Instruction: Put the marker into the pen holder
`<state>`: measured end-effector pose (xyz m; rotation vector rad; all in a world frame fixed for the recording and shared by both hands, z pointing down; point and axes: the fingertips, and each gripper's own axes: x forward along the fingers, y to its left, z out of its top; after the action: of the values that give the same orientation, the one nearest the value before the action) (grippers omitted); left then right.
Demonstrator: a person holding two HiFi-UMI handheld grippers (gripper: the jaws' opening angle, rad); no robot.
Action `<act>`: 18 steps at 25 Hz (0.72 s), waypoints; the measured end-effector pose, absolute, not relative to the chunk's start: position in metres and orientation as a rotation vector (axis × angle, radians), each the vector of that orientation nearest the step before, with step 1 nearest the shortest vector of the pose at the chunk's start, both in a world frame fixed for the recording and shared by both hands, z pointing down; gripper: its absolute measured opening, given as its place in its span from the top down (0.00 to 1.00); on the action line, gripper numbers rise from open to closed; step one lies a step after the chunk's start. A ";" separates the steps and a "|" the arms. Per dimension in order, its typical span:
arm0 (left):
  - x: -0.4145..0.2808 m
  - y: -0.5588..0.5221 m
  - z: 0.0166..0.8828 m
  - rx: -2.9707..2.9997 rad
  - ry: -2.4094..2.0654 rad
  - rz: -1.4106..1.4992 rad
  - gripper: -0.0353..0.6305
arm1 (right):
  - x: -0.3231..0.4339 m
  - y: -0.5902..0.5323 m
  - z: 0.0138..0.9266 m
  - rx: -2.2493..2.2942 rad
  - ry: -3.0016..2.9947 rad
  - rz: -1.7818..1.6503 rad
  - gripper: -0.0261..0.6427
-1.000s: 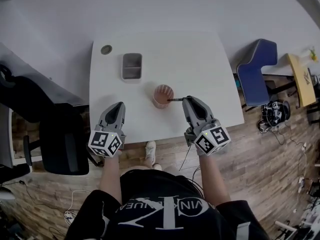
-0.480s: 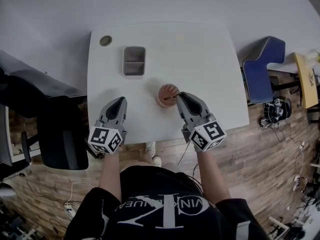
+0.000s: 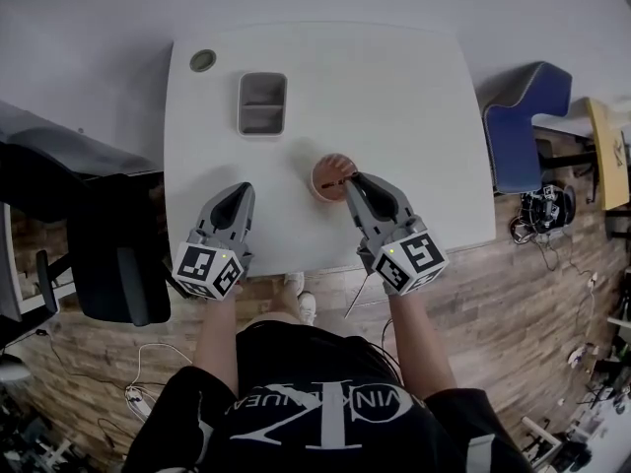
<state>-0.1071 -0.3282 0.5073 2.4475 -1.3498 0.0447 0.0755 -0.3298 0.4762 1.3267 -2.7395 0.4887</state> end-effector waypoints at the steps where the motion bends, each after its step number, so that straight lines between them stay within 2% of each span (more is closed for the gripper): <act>1: -0.108 -0.327 0.508 2.444 -1.350 0.043 0.93 | 0.075 -0.329 0.477 1.328 -2.737 0.494 0.87; 18: -0.115 -0.325 0.516 2.400 -1.358 0.012 0.93 | 0.082 -0.323 0.487 1.337 -2.730 0.508 0.87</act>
<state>-0.1147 -0.3249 0.5164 2.4005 -1.3581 0.0121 0.0818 -0.3232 0.4875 1.3373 -2.7304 0.5078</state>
